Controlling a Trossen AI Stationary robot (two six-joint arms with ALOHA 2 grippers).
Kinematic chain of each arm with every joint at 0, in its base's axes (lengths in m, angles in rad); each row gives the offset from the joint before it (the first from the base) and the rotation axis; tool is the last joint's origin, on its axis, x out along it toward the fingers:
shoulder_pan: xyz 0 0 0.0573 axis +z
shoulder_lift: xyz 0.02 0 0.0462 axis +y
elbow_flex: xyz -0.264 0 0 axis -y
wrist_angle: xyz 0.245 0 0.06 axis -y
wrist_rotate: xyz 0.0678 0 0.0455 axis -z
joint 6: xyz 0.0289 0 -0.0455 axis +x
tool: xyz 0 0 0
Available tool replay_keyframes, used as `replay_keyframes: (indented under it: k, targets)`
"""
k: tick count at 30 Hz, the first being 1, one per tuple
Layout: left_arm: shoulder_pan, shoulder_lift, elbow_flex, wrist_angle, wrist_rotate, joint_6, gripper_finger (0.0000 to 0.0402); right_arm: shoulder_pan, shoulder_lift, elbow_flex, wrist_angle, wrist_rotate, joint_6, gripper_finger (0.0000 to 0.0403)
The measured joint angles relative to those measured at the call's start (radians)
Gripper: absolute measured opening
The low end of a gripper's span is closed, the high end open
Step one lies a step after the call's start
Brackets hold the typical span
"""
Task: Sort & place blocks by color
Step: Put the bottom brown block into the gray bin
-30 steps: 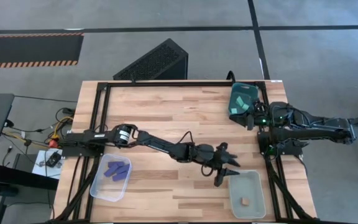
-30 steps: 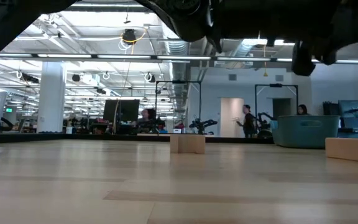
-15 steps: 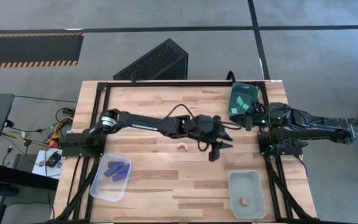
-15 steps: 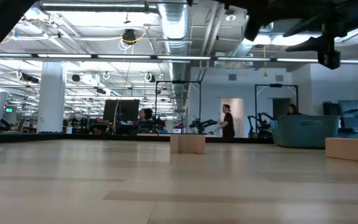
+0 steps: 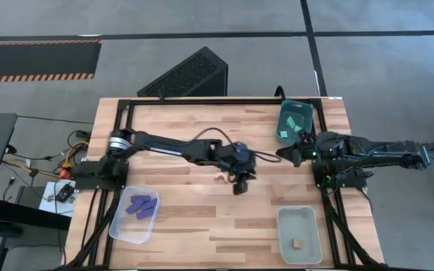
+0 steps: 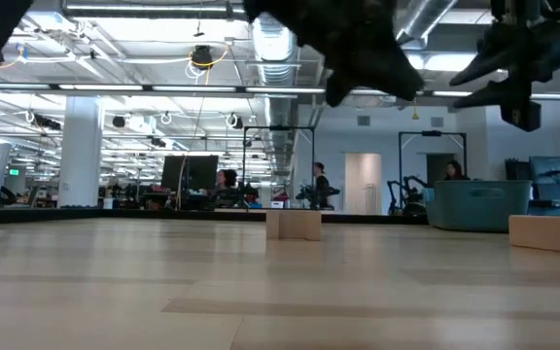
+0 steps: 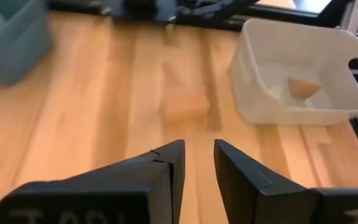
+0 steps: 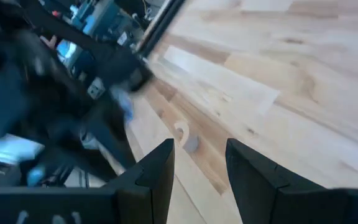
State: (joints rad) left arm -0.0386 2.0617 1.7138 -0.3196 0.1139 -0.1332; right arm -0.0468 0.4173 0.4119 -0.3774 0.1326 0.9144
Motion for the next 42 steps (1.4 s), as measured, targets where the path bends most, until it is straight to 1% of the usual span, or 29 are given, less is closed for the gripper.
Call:
replay_keyframes:
  k: [5, 7, 8, 10, 11, 15, 18, 20, 22, 24, 26, 28, 31, 34, 36, 38, 42]
  targets:
    - [0.017, -0.199, -0.298, 0.164, -0.090, -0.075, 0.0071, 0.071, 0.001, -0.056, 0.072, 0.043, 0.028, 0.0166]
    - [0.032, -0.295, -0.402, 0.281, -0.125, -0.090, 0.0071, 0.097, 0.001, -0.074, 0.118, 0.061, 0.039, 0.0166]
    - [0.043, -0.353, -0.452, 0.309, -0.144, -0.091, 0.0071, 0.108, 0.002, -0.082, 0.137, 0.070, 0.053, 0.0166]
    - [0.066, -0.453, -0.527, 0.388, -0.180, -0.084, 0.0071, 0.130, 0.027, -0.092, 0.171, 0.094, 0.083, 0.0166]
    - [0.077, -0.499, -0.568, 0.399, -0.205, -0.076, 0.0071, 0.140, 0.043, -0.093, 0.183, 0.105, 0.091, 0.0166]
    - [0.123, -0.659, -0.692, 0.491, -0.276, -0.019, 0.0071, 0.171, 0.154, -0.079, 0.245, 0.132, 0.098, 0.0166]
    - [0.161, -0.750, -0.790, 0.548, -0.272, -0.020, 0.0071, 0.182, 0.258, -0.037, 0.248, 0.152, 0.099, 0.0166]
    - [0.185, -0.787, -0.872, 0.570, -0.238, -0.043, 0.0071, 0.192, 0.322, 0.001, 0.246, 0.183, 0.106, 0.0166]
    - [0.203, -0.817, -0.955, 0.631, -0.188, -0.081, 0.0072, 0.200, 0.390, 0.047, 0.252, 0.218, 0.110, 0.0166]
    - [0.216, -0.837, -1.031, 0.709, -0.145, -0.124, 0.0075, 0.204, 0.456, 0.096, 0.232, 0.243, 0.109, 0.0166]
    - [0.225, -0.846, -1.099, 0.748, -0.119, -0.167, 0.0079, 0.206, 0.526, 0.155, 0.187, 0.249, 0.109, 0.0166]
    - [0.228, -0.842, -1.128, 0.760, -0.118, -0.195, 0.0084, 0.214, 0.601, 0.224, 0.098, 0.252, 0.126, 0.0166]
    - [0.228, -0.844, -1.125, 0.714, -0.120, -0.181, 0.0096, 0.231, 0.722, 0.332, -0.107, 0.252, 0.198, 0.0166]
    - [0.233, -0.843, -1.123, 0.692, -0.154, -0.156, 0.0119, 0.252, 0.835, 0.426, -0.328, 0.228, 0.291, 0.0166]
    - [0.256, -0.843, -1.122, 0.692, -0.163, -0.141, 0.0138, 0.264, 0.902, 0.476, -0.433, 0.202, 0.349, 0.0166]
    - [0.292, -0.843, -1.122, 0.689, -0.126, -0.127, 0.0156, 0.279, 0.957, 0.510, -0.497, 0.161, 0.391, 0.0166]
    - [0.389, -0.843, -1.121, 0.687, 0.030, -0.115, 0.0181, 0.300, 1.034, 0.531, -0.519, 0.036, 0.465, 0.0174]
